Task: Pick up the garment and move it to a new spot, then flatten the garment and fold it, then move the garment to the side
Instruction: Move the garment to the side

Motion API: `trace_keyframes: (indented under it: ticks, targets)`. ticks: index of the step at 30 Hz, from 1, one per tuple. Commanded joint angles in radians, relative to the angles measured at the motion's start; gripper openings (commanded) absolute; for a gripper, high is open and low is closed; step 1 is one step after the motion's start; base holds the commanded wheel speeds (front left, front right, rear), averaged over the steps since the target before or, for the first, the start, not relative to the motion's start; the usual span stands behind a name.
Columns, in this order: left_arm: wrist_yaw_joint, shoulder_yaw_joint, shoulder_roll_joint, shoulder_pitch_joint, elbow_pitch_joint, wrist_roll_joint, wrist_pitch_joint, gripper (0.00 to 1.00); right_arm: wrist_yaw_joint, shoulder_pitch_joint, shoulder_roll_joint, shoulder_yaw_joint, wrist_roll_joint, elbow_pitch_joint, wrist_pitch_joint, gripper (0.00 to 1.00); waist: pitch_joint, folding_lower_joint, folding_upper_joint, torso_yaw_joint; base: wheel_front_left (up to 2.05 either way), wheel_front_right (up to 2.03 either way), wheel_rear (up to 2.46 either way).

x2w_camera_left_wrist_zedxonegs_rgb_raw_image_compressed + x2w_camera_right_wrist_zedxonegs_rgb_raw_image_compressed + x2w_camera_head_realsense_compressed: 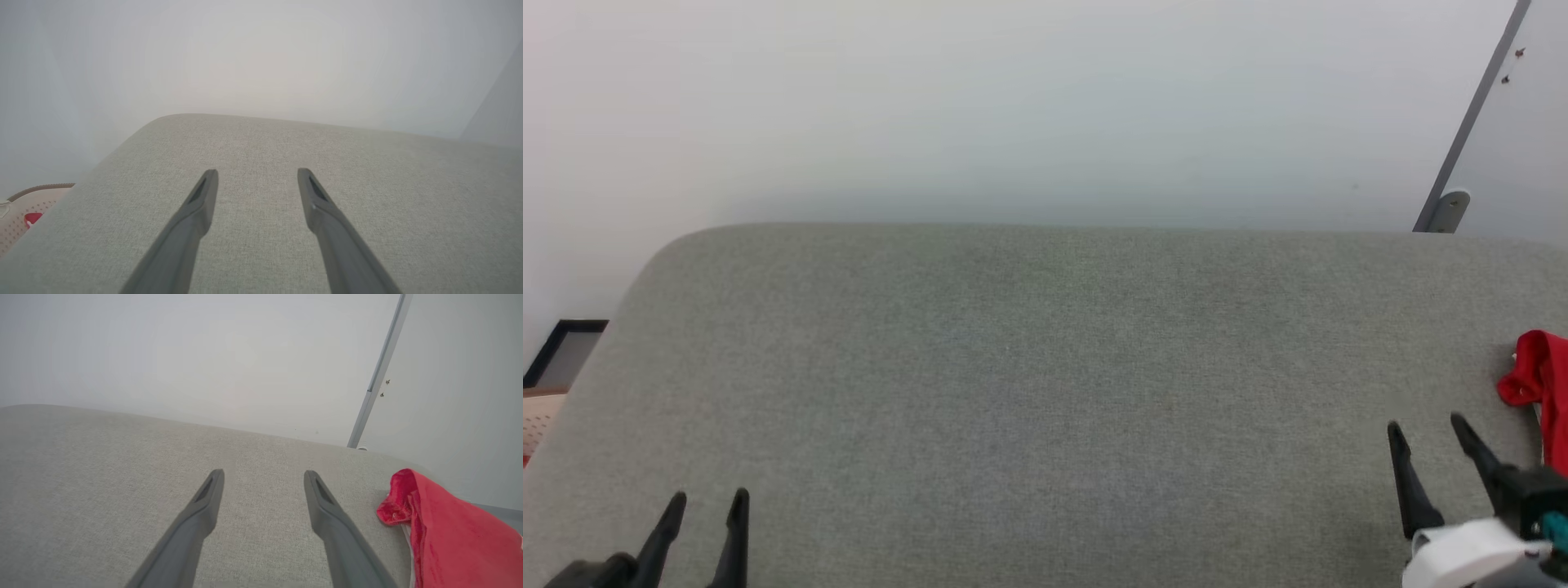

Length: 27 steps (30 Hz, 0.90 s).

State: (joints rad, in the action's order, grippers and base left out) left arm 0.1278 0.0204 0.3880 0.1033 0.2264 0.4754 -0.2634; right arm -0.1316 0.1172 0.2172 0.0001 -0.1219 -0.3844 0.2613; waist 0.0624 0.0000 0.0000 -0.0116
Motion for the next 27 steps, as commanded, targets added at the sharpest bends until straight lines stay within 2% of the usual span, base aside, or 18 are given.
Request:
trace_keyframes:
  ticks: [1,11,27]
  targets:
    - [0.004,-0.001,0.003,0.011,-0.002,0.001,-0.001,1.00,0.002,-0.016,-0.008,-0.009,0.003,0.008,0.004,1.00,0.002,0.0000,0.0000,-0.002,0.00,0.00,0.00]
    - [0.003,0.014,-0.003,0.034,-0.014,0.012,-0.001,1.00,0.002,-0.113,-0.066,-0.027,0.015,0.061,0.004,1.00,0.006,0.0000,0.0000,0.000,0.00,0.00,0.00]
    - [0.003,-0.015,0.007,0.035,-0.037,0.036,-0.001,1.00,0.002,-0.145,-0.089,-0.013,0.009,0.091,0.005,1.00,0.008,0.0000,0.0000,0.015,0.00,0.00,0.00]
